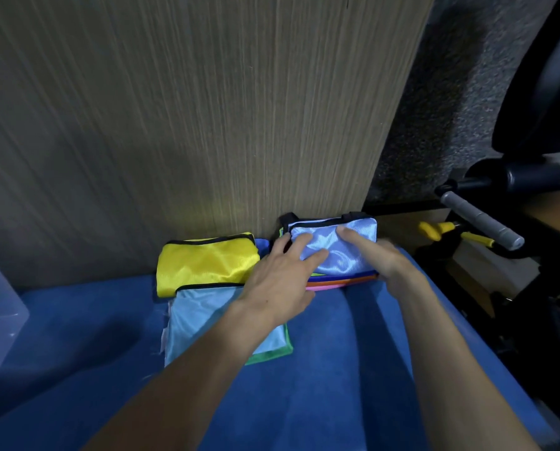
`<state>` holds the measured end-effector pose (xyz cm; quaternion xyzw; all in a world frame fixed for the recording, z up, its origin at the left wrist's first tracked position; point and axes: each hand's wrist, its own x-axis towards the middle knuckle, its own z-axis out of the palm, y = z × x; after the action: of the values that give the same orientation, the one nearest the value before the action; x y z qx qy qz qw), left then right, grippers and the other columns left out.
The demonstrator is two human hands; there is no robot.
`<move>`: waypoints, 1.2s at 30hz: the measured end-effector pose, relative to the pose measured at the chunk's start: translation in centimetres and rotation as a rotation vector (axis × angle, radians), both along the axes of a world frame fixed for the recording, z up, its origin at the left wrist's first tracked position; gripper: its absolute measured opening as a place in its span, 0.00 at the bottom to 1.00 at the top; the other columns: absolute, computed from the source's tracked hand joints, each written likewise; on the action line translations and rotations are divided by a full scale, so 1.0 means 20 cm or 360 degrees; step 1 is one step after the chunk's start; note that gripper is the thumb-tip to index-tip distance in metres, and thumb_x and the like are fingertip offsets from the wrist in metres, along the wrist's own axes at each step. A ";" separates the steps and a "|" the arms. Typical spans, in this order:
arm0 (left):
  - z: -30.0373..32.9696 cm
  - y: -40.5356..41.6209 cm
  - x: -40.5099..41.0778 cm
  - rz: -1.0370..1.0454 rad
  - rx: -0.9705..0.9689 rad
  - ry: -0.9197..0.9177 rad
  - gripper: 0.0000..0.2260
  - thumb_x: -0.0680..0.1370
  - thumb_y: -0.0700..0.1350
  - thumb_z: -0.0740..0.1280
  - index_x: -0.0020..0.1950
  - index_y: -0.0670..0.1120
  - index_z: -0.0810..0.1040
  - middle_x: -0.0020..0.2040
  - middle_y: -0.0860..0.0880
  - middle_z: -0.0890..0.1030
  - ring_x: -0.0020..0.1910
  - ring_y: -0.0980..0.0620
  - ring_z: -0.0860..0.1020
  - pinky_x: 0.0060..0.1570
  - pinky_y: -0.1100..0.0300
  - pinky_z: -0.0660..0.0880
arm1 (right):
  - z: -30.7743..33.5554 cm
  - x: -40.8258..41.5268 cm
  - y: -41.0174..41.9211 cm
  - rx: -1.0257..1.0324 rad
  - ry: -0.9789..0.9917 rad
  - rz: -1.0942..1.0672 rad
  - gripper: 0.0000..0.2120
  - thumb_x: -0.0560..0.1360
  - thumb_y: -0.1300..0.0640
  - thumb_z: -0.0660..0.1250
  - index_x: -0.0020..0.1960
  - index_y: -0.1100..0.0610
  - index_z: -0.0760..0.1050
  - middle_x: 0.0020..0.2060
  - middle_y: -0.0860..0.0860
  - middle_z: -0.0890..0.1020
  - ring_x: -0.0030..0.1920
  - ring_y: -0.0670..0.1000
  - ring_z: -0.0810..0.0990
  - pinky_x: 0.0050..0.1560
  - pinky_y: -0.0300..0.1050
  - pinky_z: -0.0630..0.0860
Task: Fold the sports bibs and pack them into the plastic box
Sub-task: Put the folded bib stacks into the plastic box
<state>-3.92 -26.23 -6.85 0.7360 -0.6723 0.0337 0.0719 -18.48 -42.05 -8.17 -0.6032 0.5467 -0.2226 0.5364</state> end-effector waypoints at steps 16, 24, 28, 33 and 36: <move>0.01 0.02 0.08 -0.0066 0.0009 0.0291 0.33 0.78 0.54 0.70 0.81 0.59 0.60 0.81 0.54 0.52 0.77 0.48 0.57 0.71 0.51 0.68 | 0.13 0.06 0.01 0.0164 -0.0043 0.0226 0.29 0.62 0.40 0.81 0.56 0.55 0.80 0.43 0.52 0.87 0.37 0.49 0.86 0.31 0.40 0.77; 0.02 0.03 0.04 -0.0044 0.0105 0.0308 0.35 0.78 0.55 0.70 0.81 0.56 0.58 0.82 0.50 0.47 0.81 0.45 0.48 0.76 0.48 0.62 | 0.10 0.09 0.10 0.0106 -0.0241 -0.0048 0.24 0.56 0.54 0.83 0.47 0.63 0.82 0.36 0.55 0.85 0.34 0.54 0.83 0.36 0.45 0.77; 0.08 0.10 0.02 -0.0067 -0.0026 0.0385 0.34 0.79 0.57 0.68 0.81 0.57 0.58 0.83 0.52 0.47 0.81 0.48 0.50 0.77 0.50 0.61 | 0.20 0.06 0.15 -0.0078 -0.0351 -0.0088 0.22 0.61 0.60 0.83 0.51 0.63 0.81 0.43 0.58 0.87 0.39 0.55 0.85 0.42 0.48 0.80; 0.22 0.22 -0.06 -0.0144 -0.0498 0.0905 0.22 0.81 0.58 0.66 0.74 0.55 0.73 0.78 0.57 0.63 0.76 0.56 0.64 0.75 0.55 0.63 | 0.40 -0.08 0.18 -0.0455 -0.0300 -0.0103 0.41 0.42 0.42 0.85 0.51 0.55 0.80 0.43 0.51 0.87 0.44 0.54 0.87 0.48 0.60 0.84; 0.35 0.34 -0.08 -0.0111 -0.0929 0.1209 0.15 0.80 0.54 0.66 0.65 0.51 0.80 0.66 0.56 0.73 0.65 0.60 0.74 0.67 0.55 0.72 | 0.65 -0.16 0.34 -0.0675 -0.0336 -0.0107 0.37 0.44 0.42 0.83 0.50 0.52 0.78 0.44 0.51 0.86 0.45 0.54 0.86 0.46 0.61 0.84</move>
<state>-5.57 -19.44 0.11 0.6223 -0.5852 -0.0525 0.5172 -21.63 -35.19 4.73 -0.6572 0.4482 -0.4120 0.4442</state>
